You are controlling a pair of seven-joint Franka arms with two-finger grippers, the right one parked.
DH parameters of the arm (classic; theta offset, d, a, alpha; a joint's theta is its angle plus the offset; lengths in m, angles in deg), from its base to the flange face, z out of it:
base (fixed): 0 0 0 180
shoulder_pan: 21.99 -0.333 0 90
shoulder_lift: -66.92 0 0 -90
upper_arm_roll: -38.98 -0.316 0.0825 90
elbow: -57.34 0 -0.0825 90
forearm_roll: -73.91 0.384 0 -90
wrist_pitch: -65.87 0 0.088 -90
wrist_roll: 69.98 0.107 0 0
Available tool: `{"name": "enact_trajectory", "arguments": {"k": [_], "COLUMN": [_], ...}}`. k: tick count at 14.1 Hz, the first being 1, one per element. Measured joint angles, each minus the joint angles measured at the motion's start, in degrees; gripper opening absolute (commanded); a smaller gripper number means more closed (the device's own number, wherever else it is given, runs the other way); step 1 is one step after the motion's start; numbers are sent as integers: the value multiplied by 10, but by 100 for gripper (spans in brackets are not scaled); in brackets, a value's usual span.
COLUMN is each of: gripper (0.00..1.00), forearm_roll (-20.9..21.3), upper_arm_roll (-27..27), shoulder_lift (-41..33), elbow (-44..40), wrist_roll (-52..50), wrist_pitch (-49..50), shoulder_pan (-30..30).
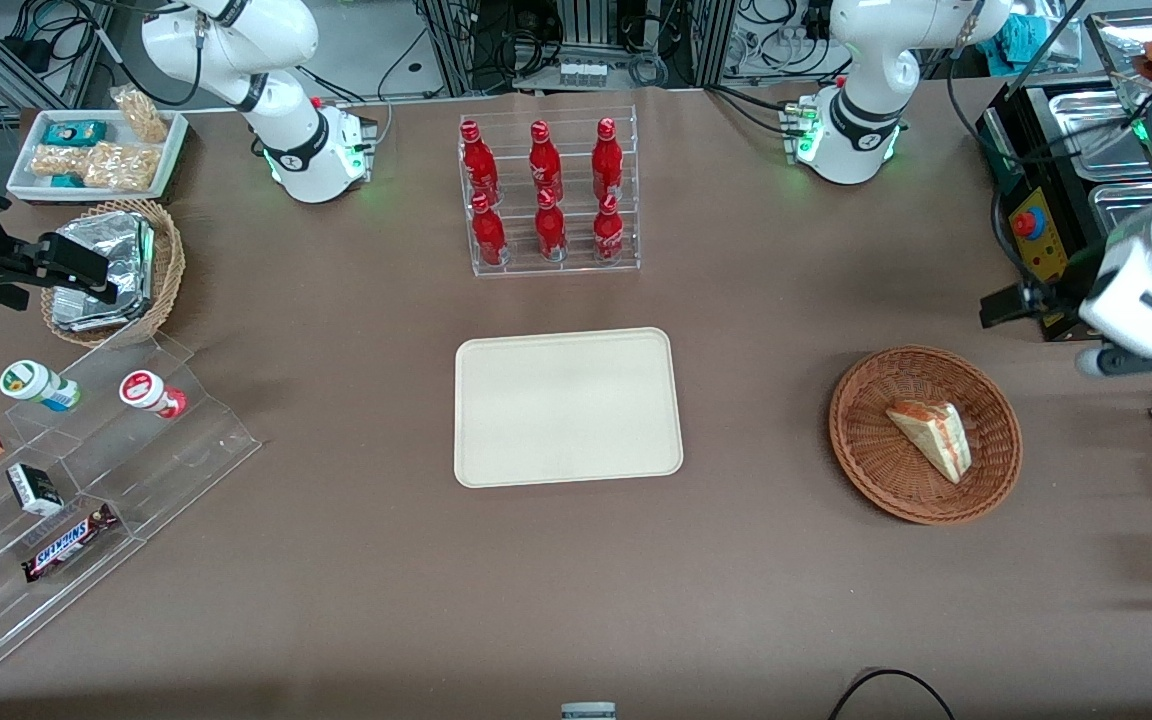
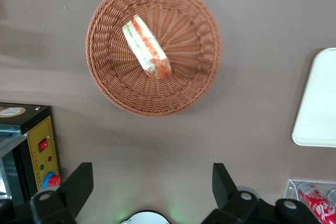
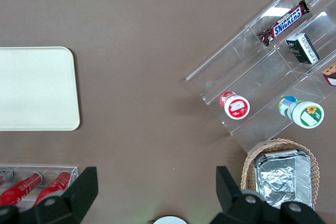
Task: Place sandwich from basket to tray
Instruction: 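Move the left gripper over the wicker basket toward the sandwich, then lower the left gripper and grasp the wrapped sandwich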
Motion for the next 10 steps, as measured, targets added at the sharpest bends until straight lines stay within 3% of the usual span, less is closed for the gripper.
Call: {"name": "enact_trajectory", "arguments": {"k": [4,10], "gripper": [100,100], "forearm_roll": [0,0], "upper_arm_roll": [-1,-2], "shoulder_lift": [59,73], "elbow": [34,173], "wrist_roll": [1,-29], "wrist_pitch": [-92,-300], "shoulder_pan": [-23,-39]}}
